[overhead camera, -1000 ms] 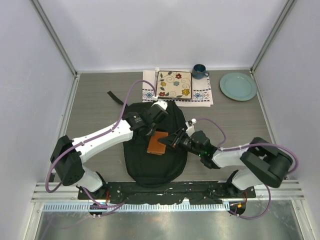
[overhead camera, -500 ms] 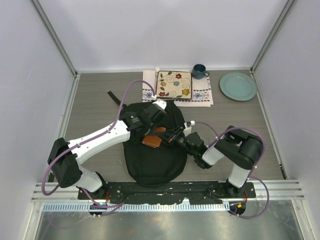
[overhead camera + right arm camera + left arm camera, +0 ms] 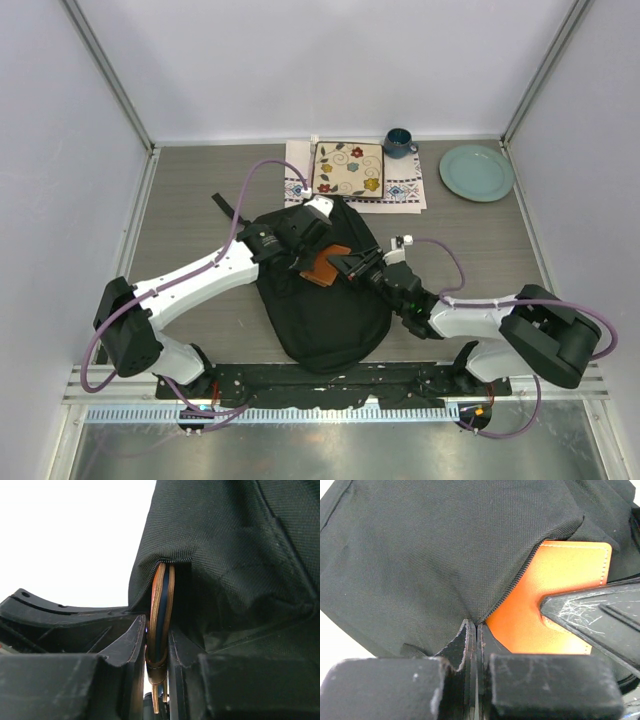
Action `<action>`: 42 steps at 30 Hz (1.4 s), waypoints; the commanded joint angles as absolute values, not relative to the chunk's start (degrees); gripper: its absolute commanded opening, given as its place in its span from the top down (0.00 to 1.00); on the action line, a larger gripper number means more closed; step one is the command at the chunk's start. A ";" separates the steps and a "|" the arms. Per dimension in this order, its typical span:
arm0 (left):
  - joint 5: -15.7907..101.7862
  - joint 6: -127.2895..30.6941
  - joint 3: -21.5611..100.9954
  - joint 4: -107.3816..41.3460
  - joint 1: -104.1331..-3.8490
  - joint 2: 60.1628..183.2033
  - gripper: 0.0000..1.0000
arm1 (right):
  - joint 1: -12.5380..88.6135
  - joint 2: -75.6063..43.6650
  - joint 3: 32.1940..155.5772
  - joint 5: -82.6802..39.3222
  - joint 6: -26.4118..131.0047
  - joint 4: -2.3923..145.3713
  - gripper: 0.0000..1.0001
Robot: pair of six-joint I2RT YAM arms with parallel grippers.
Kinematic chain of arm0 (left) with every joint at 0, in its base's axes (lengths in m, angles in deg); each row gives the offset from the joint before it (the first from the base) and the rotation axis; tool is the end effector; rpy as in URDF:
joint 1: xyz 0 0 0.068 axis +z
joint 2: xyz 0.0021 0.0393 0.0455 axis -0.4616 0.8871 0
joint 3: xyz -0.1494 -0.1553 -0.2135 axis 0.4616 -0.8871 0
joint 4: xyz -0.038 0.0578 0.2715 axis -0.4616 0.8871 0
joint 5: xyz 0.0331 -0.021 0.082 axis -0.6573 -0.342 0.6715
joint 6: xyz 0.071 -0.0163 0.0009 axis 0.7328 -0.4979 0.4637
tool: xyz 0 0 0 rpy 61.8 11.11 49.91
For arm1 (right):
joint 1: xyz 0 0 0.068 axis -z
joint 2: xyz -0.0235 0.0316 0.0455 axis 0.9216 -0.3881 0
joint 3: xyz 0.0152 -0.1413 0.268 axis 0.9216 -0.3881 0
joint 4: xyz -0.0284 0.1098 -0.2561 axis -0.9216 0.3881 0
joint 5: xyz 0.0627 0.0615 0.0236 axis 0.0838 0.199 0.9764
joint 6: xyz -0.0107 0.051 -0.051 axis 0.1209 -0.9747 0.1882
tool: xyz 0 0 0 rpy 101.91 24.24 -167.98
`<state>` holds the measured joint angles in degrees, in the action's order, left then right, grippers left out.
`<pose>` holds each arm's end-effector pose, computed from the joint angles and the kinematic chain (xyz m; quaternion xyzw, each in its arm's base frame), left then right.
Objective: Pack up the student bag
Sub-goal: Place the personal item in the student bag.
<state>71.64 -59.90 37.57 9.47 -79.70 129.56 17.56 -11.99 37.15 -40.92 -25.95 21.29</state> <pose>0.2217 -0.2515 0.2992 0.1810 0.9191 -0.0547 0.3457 0.1885 0.2026 0.1881 0.2924 0.6983 0.5691 0.3207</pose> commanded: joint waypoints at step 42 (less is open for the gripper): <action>63.30 -60.01 40.15 11.54 -79.70 123.01 1.00 | 12.41 -35.87 53.58 -50.85 -9.80 5.06 1.00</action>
